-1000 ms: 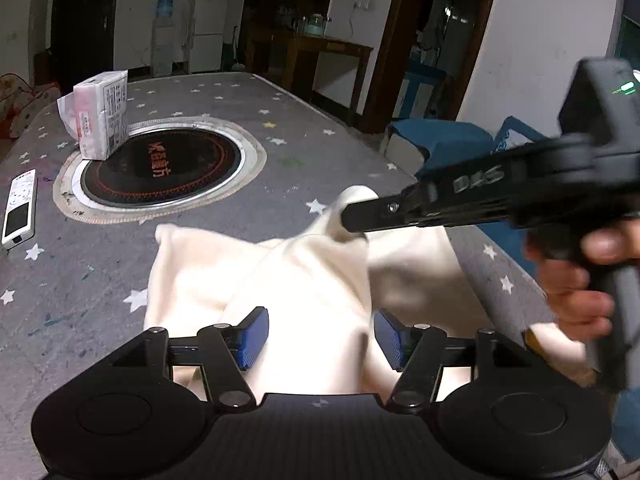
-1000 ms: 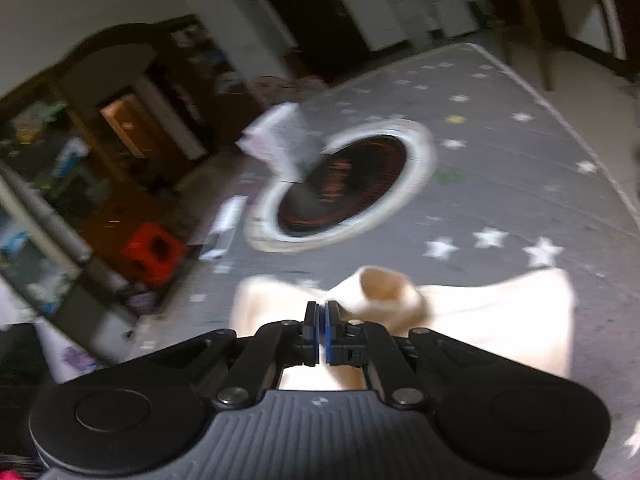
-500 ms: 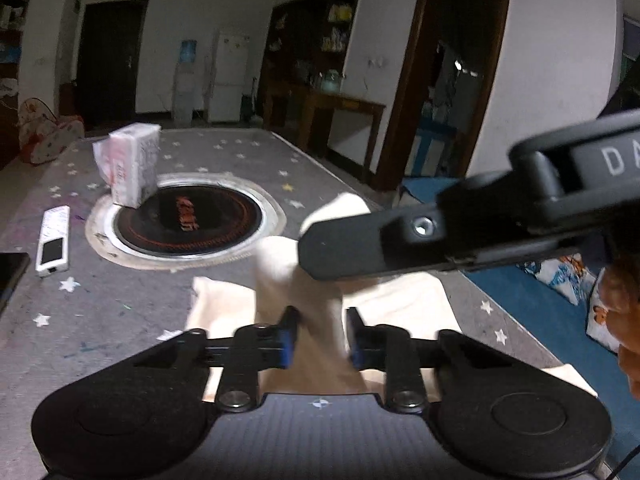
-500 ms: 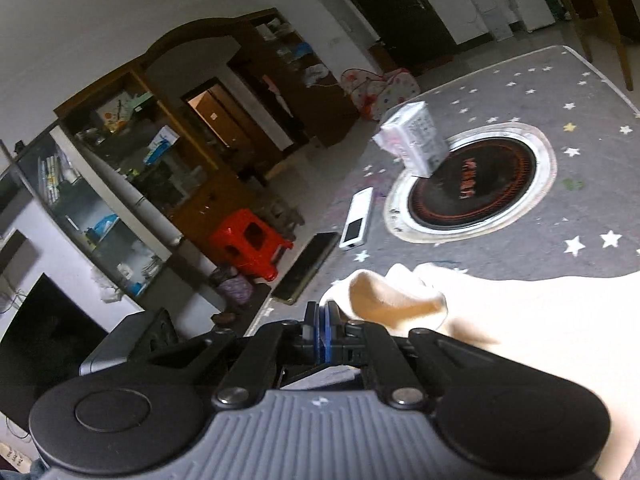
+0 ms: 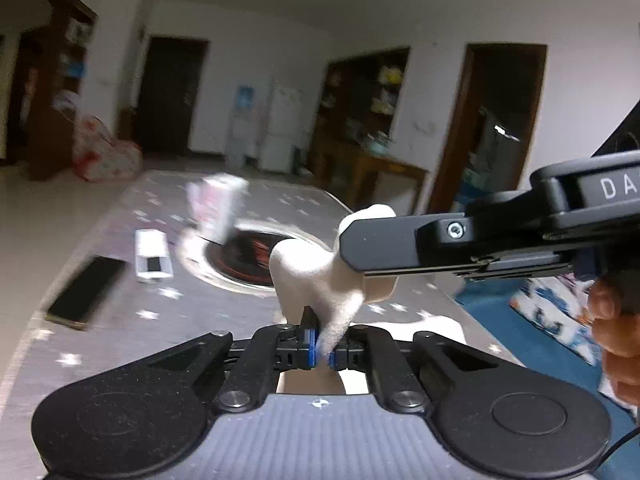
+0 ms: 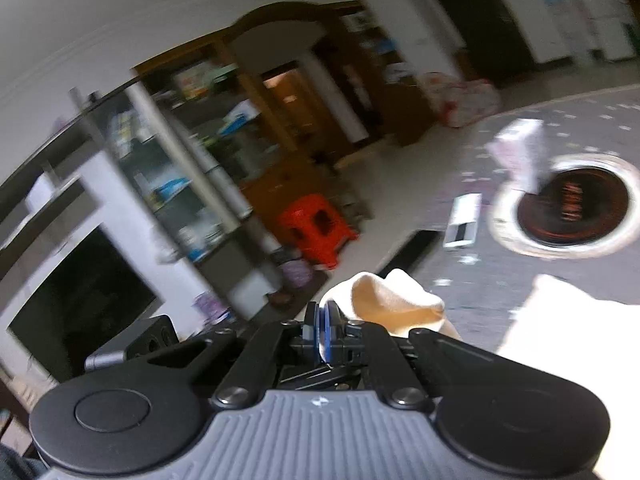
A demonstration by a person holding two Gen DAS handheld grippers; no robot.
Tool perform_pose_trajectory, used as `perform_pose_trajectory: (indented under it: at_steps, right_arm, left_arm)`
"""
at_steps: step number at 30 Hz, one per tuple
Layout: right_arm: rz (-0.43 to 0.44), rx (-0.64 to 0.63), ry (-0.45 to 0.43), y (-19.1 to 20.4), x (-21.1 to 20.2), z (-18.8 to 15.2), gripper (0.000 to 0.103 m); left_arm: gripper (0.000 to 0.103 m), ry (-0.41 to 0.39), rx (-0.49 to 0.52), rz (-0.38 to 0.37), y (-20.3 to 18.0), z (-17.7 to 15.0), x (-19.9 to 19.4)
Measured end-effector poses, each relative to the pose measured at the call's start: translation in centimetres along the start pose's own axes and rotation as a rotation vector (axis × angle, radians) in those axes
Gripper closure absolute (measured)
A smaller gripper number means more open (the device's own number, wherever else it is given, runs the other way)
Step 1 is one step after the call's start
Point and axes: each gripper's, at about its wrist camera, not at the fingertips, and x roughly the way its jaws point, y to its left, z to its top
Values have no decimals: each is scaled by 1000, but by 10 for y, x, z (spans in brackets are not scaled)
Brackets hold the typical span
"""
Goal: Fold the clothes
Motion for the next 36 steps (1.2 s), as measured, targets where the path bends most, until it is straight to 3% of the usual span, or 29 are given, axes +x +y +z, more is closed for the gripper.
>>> perform_pose_trajectory:
  at_steps: [4,8,10,14,16,19,23,28,33,36]
  right_arm:
    - [45,-77,5,29,9,-2,89]
    - [-21,-124,41,31,-5,-5,86]
    - [-129,-156,103,20,-15,-16,80]
    - [-370,-213,261,-10,-33,-53,79]
    - [-416,-223,319,-20,-44,-74,79]
    - [-406,-203,350,-22,-59,-97,78]
    - [-376,-235,368,-11,-59,-117,78]
    - [-410,-323,413,-8,-33,-134,78]
    - [-458,-411,441,-5,-20,-152,81]
    - [-474,-443,440,-1,-20,-157,94]
  left_arm:
    - [97,-14,-97,107,36,-8,-28]
    - [98,28,-157,246,79,-24,-40]
    - [98,73,-177,307,99,-33,-39]
    - [95,182,-213,339,124,-49,-41]
    - [80,277,-224,318,132,-55,-38]
    - [78,335,-183,279,130,-62,-44]
    - [75,319,-57,160,106,-66,-67]
    - [58,257,92,-72,49,-67,-87]
    - [51,294,213,-254,-10,-83,-63]
    - [51,334,288,-290,-31,-93,-43]
